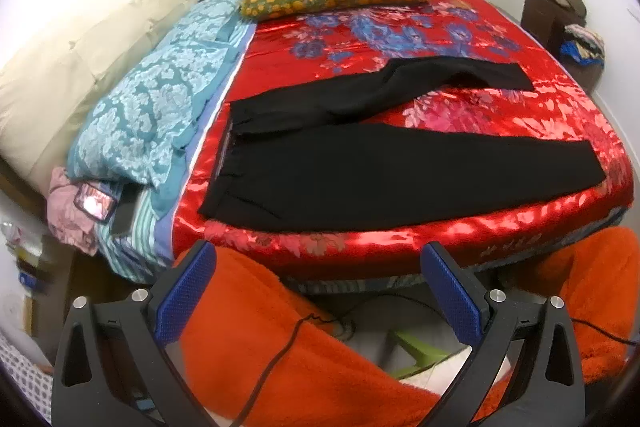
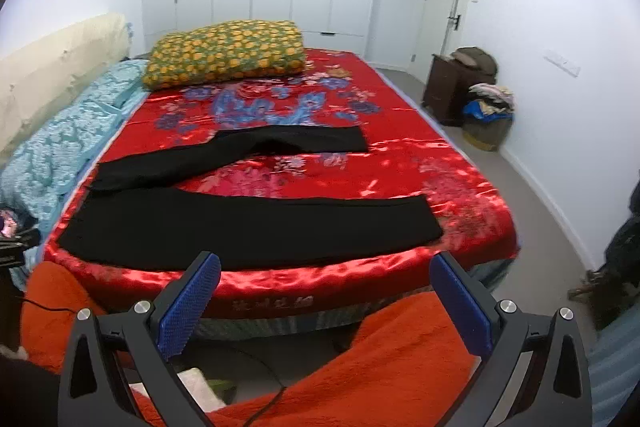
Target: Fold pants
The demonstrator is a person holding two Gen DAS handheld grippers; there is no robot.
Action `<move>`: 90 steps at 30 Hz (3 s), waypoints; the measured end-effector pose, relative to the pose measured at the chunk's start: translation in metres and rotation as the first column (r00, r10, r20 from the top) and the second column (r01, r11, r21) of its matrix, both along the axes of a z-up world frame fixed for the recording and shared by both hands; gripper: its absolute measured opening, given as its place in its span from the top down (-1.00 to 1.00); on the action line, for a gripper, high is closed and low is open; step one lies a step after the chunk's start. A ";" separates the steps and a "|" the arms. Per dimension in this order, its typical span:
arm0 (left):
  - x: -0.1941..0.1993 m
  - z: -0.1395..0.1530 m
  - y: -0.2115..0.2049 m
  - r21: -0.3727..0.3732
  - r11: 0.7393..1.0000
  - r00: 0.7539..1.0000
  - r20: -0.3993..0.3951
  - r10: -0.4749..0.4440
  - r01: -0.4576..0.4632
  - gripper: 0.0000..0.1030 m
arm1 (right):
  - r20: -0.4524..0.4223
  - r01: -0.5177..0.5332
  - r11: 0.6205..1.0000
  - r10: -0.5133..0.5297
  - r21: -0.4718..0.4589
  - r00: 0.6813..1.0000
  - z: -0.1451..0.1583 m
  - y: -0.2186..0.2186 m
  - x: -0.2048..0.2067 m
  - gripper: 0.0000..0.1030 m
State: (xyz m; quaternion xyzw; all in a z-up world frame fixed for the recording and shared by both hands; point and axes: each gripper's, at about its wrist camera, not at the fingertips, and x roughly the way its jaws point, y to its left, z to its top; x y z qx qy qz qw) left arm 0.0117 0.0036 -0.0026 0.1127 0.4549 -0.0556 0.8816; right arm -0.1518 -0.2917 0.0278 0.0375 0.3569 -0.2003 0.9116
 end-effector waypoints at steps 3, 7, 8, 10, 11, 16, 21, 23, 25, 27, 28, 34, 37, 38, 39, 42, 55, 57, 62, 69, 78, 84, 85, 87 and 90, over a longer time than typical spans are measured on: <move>0.000 -0.002 0.002 -0.015 1.000 1.000 -0.015 -0.004 0.003 -0.98 | -0.018 -0.003 1.000 0.004 0.009 1.000 -0.002 -0.001 0.002 -1.00; 0.000 0.000 0.003 -0.034 0.999 1.000 -0.012 -0.001 0.001 -0.98 | -0.037 -0.007 1.000 0.006 -0.011 0.999 -0.003 0.002 0.004 -1.00; 0.000 0.001 0.003 -0.038 0.999 1.000 -0.011 -0.004 0.003 -0.98 | -0.039 -0.005 1.000 0.004 -0.021 0.999 -0.003 0.004 0.004 -1.00; -0.001 0.002 0.002 -0.045 0.999 1.000 -0.002 -0.010 0.010 -0.98 | -0.043 0.004 1.000 -0.005 -0.027 0.999 -0.002 0.004 0.005 -1.00; -0.002 0.003 0.002 -0.048 0.999 1.000 0.005 -0.013 0.014 -0.98 | -0.048 0.010 1.000 -0.012 -0.029 0.999 -0.001 0.003 0.005 -1.00; -0.004 0.009 -0.002 -0.072 0.997 0.999 0.041 -0.015 0.018 -0.98 | -0.074 0.041 0.999 -0.043 -0.031 0.996 0.000 -0.001 0.004 -1.00; -0.002 0.006 -0.014 -0.052 0.998 0.999 0.033 -0.028 0.030 -0.98 | -0.113 0.084 0.995 -0.089 -0.052 0.990 -0.008 -0.016 0.015 -1.00; -0.001 0.005 -0.016 -0.021 0.999 0.999 0.034 -0.028 0.028 -0.98 | -0.124 0.087 0.995 -0.093 -0.048 0.988 -0.013 -0.021 0.018 -1.00; 0.002 0.005 -0.016 -0.018 1.000 0.999 0.028 -0.016 0.017 -0.98 | -0.137 0.086 0.996 -0.089 -0.024 0.987 -0.018 -0.023 0.021 -1.00; 0.003 0.004 -0.016 -0.018 1.000 1.000 0.027 -0.006 0.006 -0.98 | -0.145 0.079 0.997 -0.082 -0.025 0.986 -0.021 -0.024 0.025 -1.00; 0.004 0.004 -0.016 -0.017 1.000 1.000 0.026 -0.001 0.001 -0.98 | -0.145 0.078 0.997 -0.082 -0.029 0.986 -0.021 -0.024 0.025 -1.00; 0.004 0.005 -0.021 -0.019 1.000 0.999 0.034 -0.009 0.009 -0.98 | -0.143 0.090 0.996 -0.093 -0.024 0.985 -0.022 -0.028 0.025 -1.00; 0.000 0.006 -0.022 -0.015 1.000 0.999 0.034 -0.025 0.025 -0.98 | -0.141 0.097 0.995 -0.099 -0.021 0.985 -0.023 -0.028 0.022 -1.00; -0.001 0.006 -0.022 -0.014 1.000 0.999 0.035 -0.027 0.027 -0.98 | -0.141 0.097 0.995 -0.099 -0.020 0.985 -0.023 -0.027 0.022 -1.00; -0.002 0.006 -0.021 -0.014 1.000 0.999 0.036 -0.028 0.028 -0.98 | -0.140 0.097 0.995 -0.099 -0.021 0.985 -0.023 -0.026 0.021 -1.00; -0.004 0.008 -0.018 -0.017 1.000 0.999 0.044 -0.022 0.023 -0.98 | -0.136 0.097 0.995 -0.099 -0.020 0.986 -0.024 -0.028 0.020 -1.00; -0.008 0.010 -0.007 -0.019 1.000 0.999 0.046 0.009 -0.008 -0.98 | -0.130 0.052 0.998 -0.057 -0.045 0.990 -0.018 -0.009 0.016 -1.00; -0.009 0.010 -0.008 -0.018 1.000 0.999 0.047 0.008 -0.007 -0.98 | -0.129 0.034 0.998 -0.040 -0.048 0.991 -0.017 -0.003 0.017 -1.00; -0.015 0.010 -0.002 -0.008 1.000 0.998 0.057 0.008 -0.008 -0.98 | -0.124 0.006 0.999 -0.013 -0.053 0.992 -0.016 0.008 0.017 -1.00; -0.026 0.008 0.012 -0.010 0.999 0.998 0.060 0.033 -0.032 -0.98 | -0.116 -0.040 0.997 0.032 -0.065 0.993 -0.014 0.021 0.014 -1.00; -0.038 0.010 0.022 -0.021 0.999 0.996 0.075 0.045 -0.044 -0.98 | -0.106 -0.088 0.993 0.079 -0.085 0.991 -0.011 0.034 0.009 -1.00; -0.043 0.014 0.020 -0.017 0.999 0.995 0.090 0.034 -0.033 -0.98 | -0.098 -0.101 0.991 0.092 -0.093 0.991 -0.008 0.038 0.007 -1.00; -0.043 0.015 0.020 -0.018 0.999 0.995 0.093 0.034 -0.032 -0.98 | -0.097 -0.104 0.990 0.095 -0.094 0.991 -0.008 0.039 0.007 -1.00; -0.044 0.017 0.019 -0.020 0.999 0.995 0.098 0.030 -0.028 -0.98 | -0.090 -0.113 0.989 0.104 -0.098 0.990 -0.007 0.039 0.006 -1.00; -0.047 0.022 0.013 -0.006 1.000 0.993 0.113 0.012 -0.011 -0.98 | -0.075 -0.122 0.987 0.114 -0.101 0.991 -0.005 0.040 0.004 -1.00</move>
